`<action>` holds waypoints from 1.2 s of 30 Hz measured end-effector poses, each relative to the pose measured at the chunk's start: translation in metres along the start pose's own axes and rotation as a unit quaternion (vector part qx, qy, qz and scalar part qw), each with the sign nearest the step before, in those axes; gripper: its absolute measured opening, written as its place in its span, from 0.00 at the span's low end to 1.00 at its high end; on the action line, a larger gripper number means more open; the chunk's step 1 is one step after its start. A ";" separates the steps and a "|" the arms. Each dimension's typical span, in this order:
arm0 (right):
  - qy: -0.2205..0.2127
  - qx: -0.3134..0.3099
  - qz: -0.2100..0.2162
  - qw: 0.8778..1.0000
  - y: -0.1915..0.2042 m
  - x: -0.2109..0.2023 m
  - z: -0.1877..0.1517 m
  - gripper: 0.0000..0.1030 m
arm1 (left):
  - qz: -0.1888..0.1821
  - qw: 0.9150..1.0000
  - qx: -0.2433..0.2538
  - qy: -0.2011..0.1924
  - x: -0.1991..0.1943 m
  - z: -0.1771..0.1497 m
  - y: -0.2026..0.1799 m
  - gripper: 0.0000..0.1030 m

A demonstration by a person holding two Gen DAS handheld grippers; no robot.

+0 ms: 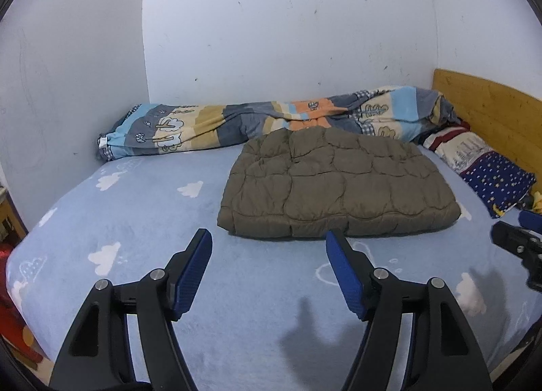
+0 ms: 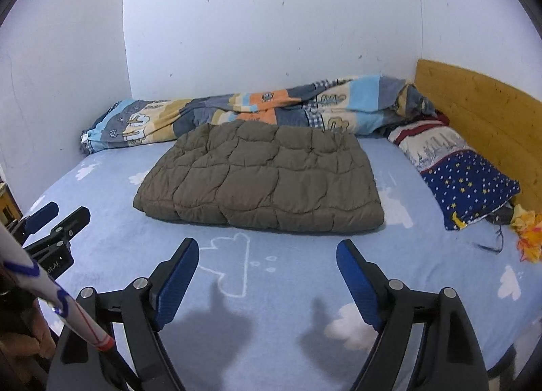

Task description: Fold large clothes

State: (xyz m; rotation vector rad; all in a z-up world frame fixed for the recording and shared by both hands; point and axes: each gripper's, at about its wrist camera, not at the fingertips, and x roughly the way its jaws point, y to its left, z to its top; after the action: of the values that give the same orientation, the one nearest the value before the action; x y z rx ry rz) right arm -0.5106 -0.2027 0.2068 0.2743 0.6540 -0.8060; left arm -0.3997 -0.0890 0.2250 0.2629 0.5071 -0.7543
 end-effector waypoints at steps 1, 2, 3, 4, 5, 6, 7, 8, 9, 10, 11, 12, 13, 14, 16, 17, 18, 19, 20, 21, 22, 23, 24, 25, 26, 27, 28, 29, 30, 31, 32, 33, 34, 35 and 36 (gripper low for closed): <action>0.005 0.003 0.000 1.000 -0.002 0.003 0.001 0.85 | 0.007 1.000 0.000 -0.001 0.004 0.002 0.002 0.67; 0.009 0.009 -0.001 1.000 -0.007 0.007 0.002 0.85 | 0.010 1.000 -0.002 0.002 0.010 0.003 0.005 0.68; 0.008 0.017 -0.007 1.000 -0.013 0.010 0.004 0.85 | 0.010 1.000 -0.002 0.015 0.017 0.004 0.008 0.68; 0.010 0.022 -0.012 1.000 -0.017 0.012 0.004 0.85 | 0.011 1.000 -0.004 0.020 0.021 0.004 0.009 0.68; 0.018 0.028 -0.019 0.999 -0.024 0.016 0.004 0.85 | 0.014 1.000 -0.011 0.022 0.024 0.003 0.013 0.68; 0.020 0.036 -0.022 0.999 -0.028 0.018 0.004 0.85 | 0.014 0.999 -0.019 0.026 0.028 0.003 0.017 0.69; 0.020 0.053 -0.019 0.998 -0.037 0.019 0.003 0.85 | 0.013 0.999 -0.025 0.032 0.032 0.003 0.019 0.69; 0.023 0.062 -0.017 0.998 -0.042 0.021 0.004 0.85 | 0.011 0.999 -0.033 0.041 0.038 0.003 0.021 0.69; 0.029 0.072 -0.016 0.997 -0.048 0.025 0.006 0.85 | 0.010 0.998 -0.038 0.045 0.040 0.003 0.022 0.69; 0.033 0.081 -0.017 0.996 -0.053 0.029 0.007 0.85 | 0.008 0.998 -0.042 0.047 0.043 0.003 0.024 0.69; 0.032 0.087 -0.018 0.996 -0.058 0.030 0.007 0.85 | 0.007 0.998 -0.048 0.048 0.044 0.004 0.026 0.72; 0.034 0.091 -0.019 0.995 -0.061 0.032 0.008 0.85 | 0.007 0.997 -0.052 0.050 0.046 0.004 0.029 0.78; 0.035 0.094 -0.019 0.995 -0.064 0.034 0.007 0.85 | 0.009 0.997 -0.056 0.052 0.048 0.004 0.031 0.80; 0.036 0.097 -0.020 0.994 -0.066 0.035 0.006 0.85 | 0.011 0.996 -0.066 0.057 0.052 0.005 0.036 0.80; 0.043 0.104 -0.021 0.993 -0.071 0.041 0.005 0.85 | 0.010 0.994 -0.092 0.065 0.061 0.008 0.048 0.80; 0.047 0.112 -0.016 0.992 -0.075 0.044 0.005 0.85 | 0.011 0.992 -0.109 0.070 0.069 0.013 0.056 0.80; 0.046 0.127 -0.006 0.991 -0.082 0.047 0.007 0.85 | 0.013 0.990 -0.123 0.073 0.078 0.018 0.064 0.80; 0.042 0.139 0.002 0.989 -0.089 0.051 0.008 0.86 | 0.016 0.987 -0.137 0.078 0.089 0.022 0.073 0.80; 0.039 0.149 0.003 0.988 -0.097 0.057 0.010 0.88 | 0.014 0.986 -0.145 0.086 0.098 0.024 0.078 0.80; 0.044 0.162 -0.001 0.986 -0.110 0.068 0.013 0.91 | 0.006 0.982 -0.158 0.105 0.115 0.025 0.086 0.80; 0.058 0.178 0.004 0.982 -0.120 0.079 0.014 0.91 | 0.002 0.979 -0.166 0.118 0.126 0.026 0.090 0.80; 0.076 0.206 0.018 0.975 -0.133 0.092 0.015 0.91 | -0.003 0.974 -0.181 0.135 0.143 0.025 0.095 0.80; 0.088 0.250 0.045 0.963 -0.151 0.107 0.014 0.91 | -0.008 0.970 -0.193 0.146 0.153 0.023 0.098 0.80; 0.090 0.273 0.051 0.957 -0.161 0.116 0.013 0.91 | -0.018 0.964 -0.212 0.162 0.168 0.021 0.101 0.80; 0.092 0.293 0.045 0.951 -0.172 0.126 0.013 0.91 | -0.023 0.956 -0.232 0.177 0.182 0.019 0.105 0.80; 0.095 0.313 0.040 0.944 -0.183 0.137 0.012 0.91 | -0.025 0.949 -0.252 0.186 0.196 0.017 0.109 0.80; 0.101 0.340 0.042 0.934 -0.194 0.151 0.010 0.91 | -0.031 0.945 -0.266 0.189 0.207 0.016 0.112 0.80; 0.107 0.363 0.049 0.924 -0.203 0.164 0.008 0.91 | -0.035 0.941 -0.277 0.193 0.216 0.014 0.114 0.80; 0.111 0.385 0.054 0.915 -0.212 0.179 0.006 0.91 | -0.037 0.937 -0.287 0.197 0.228 0.013 0.116 0.80; 0.111 0.398 0.052 0.909 -0.218 0.190 0.005 0.91 | -0.040 0.935 -0.291 0.197 0.234 0.013 0.116 0.80; 0.110 0.405 0.051 0.906 -0.221 0.197 0.004 0.91 | -0.047 0.933 -0.298 0.198 0.245 0.011 0.117 0.80; 0.113 0.413 0.051 0.902 -0.226 0.211 0.003 0.91 | -0.050 0.930 -0.303 0.203 0.254 0.008 0.117 0.80; 0.118 0.419 0.051 0.899 -0.229 0.223 0.001 0.91 | -0.051 0.928 -0.308 0.205 0.260 0.006 0.118 0.80; 0.119 0.426 0.051 0.895 -0.232 0.230 0.001 0.91 | -0.052 0.925 -0.316 0.206 0.268 0.005 0.120 0.80; 0.116 0.444 0.053 0.887 -0.237 0.240 -0.003 0.91 | -0.054 0.922 -0.325 0.205 0.276 0.002 0.122 0.80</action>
State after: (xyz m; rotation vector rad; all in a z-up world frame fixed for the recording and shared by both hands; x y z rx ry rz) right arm -0.5651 -0.4996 0.0553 1.2496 0.4444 -0.9357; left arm -0.1425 -0.1658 0.0871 -0.2404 1.1454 -0.5974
